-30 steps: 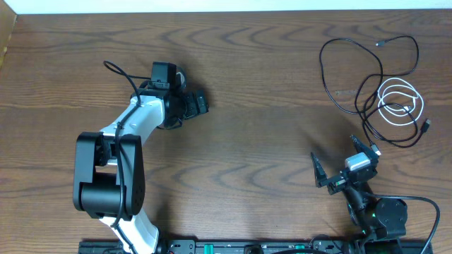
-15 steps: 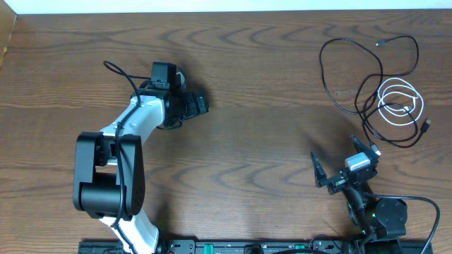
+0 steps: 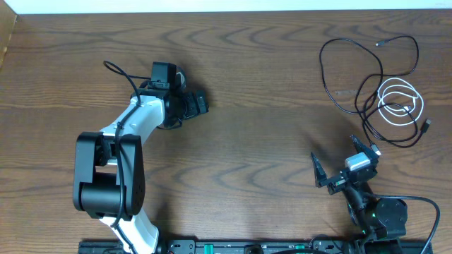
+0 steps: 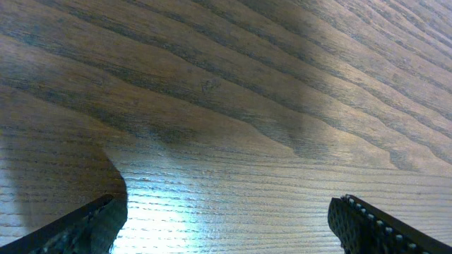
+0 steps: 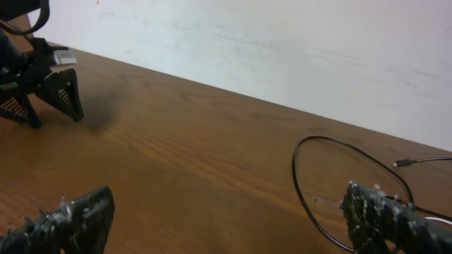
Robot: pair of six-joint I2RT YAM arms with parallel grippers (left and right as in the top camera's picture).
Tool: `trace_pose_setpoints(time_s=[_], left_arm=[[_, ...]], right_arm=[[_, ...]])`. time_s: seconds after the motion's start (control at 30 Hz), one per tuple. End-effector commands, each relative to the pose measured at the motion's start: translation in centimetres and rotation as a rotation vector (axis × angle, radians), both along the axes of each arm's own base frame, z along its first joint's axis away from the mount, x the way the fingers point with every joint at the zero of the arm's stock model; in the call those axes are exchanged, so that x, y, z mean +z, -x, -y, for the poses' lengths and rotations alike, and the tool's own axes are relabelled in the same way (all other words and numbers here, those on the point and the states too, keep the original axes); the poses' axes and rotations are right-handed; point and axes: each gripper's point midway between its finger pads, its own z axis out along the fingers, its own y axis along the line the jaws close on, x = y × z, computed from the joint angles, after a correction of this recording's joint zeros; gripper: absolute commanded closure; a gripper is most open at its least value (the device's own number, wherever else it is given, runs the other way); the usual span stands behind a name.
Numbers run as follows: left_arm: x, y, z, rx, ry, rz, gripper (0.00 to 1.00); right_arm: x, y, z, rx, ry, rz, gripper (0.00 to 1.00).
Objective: Untangle cables
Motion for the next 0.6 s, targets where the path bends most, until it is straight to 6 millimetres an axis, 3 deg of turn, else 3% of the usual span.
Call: trace_pose_setpoints(time_s=[0.0, 0.57], left_arm=[[-3.94, 2.67, -1.52, 0.044, -0.059, -0.131, 0.02], [-3.45, 2.14, -1.42, 0.054, -0.05, -0.108, 0.02]], right_arm=[[-0.02, -0.01, 0.15, -0.008, -0.01, -0.003, 0.01], [-0.01, -0.01, 0.15, -0.008, -0.01, -0.002, 0.01]])
